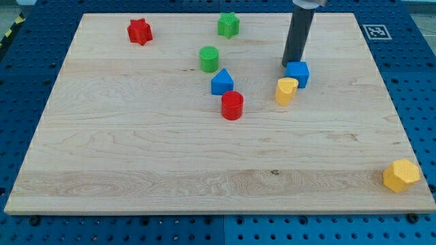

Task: Keep the green circle to the top right corner of the board

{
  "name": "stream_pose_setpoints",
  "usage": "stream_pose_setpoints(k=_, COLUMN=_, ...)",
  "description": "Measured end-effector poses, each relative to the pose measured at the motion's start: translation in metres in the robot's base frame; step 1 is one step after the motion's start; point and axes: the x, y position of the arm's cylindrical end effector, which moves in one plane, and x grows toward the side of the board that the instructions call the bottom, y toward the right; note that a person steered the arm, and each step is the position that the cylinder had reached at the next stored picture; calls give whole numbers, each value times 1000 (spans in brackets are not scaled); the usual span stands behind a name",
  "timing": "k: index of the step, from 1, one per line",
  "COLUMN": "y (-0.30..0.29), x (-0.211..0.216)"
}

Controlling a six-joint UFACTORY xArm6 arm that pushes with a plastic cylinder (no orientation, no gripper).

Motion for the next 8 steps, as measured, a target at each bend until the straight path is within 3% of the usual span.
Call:
stream_pose_setpoints(k=2, y=25, x=7)
stream_pose_setpoints(k=5, y=11, x=17)
stream_pose_setpoints(k=8, y=-76, x=16)
